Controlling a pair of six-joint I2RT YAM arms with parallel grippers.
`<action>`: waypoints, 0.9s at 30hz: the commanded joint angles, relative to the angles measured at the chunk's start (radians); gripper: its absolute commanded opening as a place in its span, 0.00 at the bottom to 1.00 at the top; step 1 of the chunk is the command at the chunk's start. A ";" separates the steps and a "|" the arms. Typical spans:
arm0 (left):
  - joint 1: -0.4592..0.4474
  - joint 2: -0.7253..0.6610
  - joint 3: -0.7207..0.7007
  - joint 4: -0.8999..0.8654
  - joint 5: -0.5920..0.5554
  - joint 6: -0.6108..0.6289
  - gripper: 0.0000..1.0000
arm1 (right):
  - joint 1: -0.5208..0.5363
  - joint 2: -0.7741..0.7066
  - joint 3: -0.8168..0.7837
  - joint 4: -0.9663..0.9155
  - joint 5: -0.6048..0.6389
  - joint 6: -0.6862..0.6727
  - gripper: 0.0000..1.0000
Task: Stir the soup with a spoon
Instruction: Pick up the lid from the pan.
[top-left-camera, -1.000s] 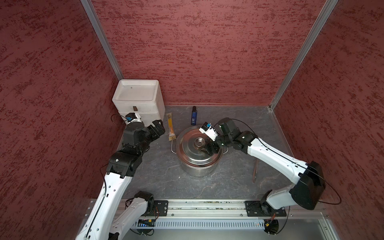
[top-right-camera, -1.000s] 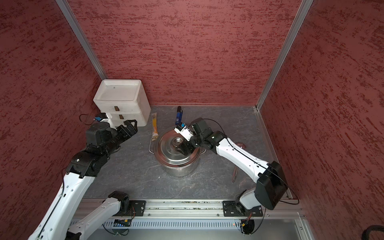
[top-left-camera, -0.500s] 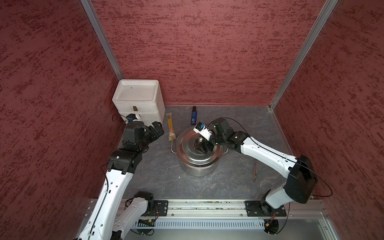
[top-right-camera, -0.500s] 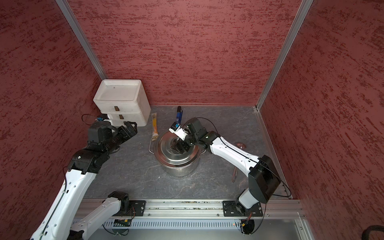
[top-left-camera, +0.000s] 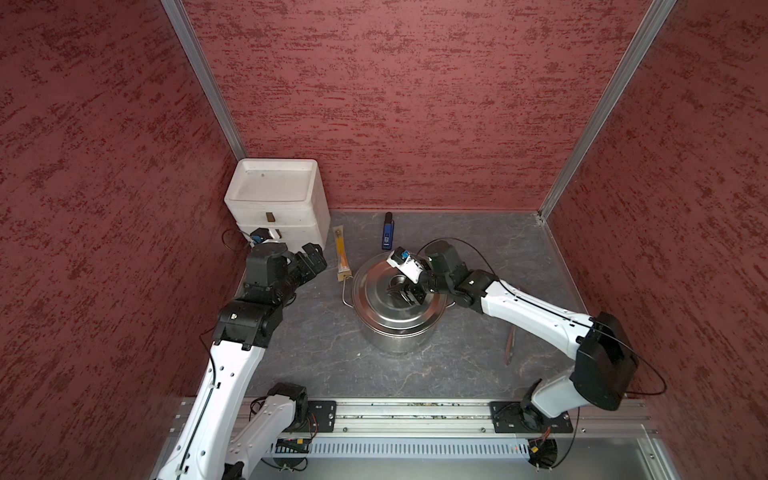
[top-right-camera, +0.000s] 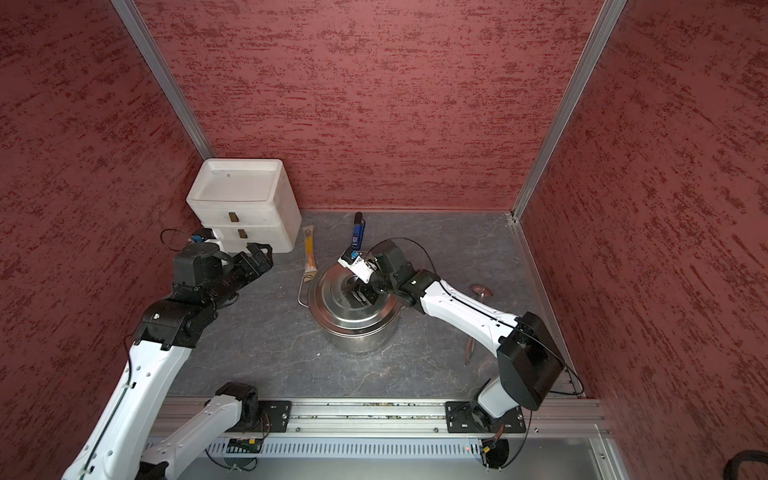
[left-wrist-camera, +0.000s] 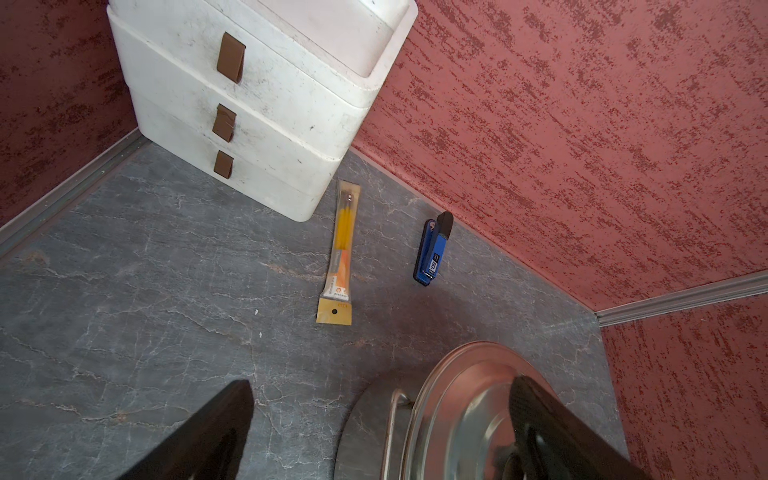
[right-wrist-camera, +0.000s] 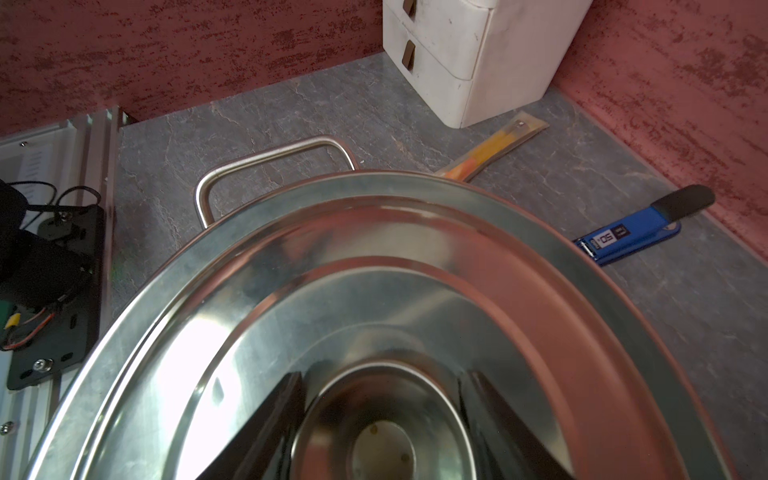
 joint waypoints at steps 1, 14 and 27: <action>0.010 -0.011 0.024 -0.007 -0.001 0.006 1.00 | 0.000 -0.021 -0.040 -0.051 0.085 -0.025 0.57; 0.023 -0.011 0.047 -0.003 -0.059 0.052 1.00 | -0.004 -0.140 0.026 0.026 -0.002 0.073 0.37; 0.033 -0.011 0.080 -0.046 -0.063 0.055 1.00 | -0.382 -0.335 0.086 -0.054 0.020 0.232 0.37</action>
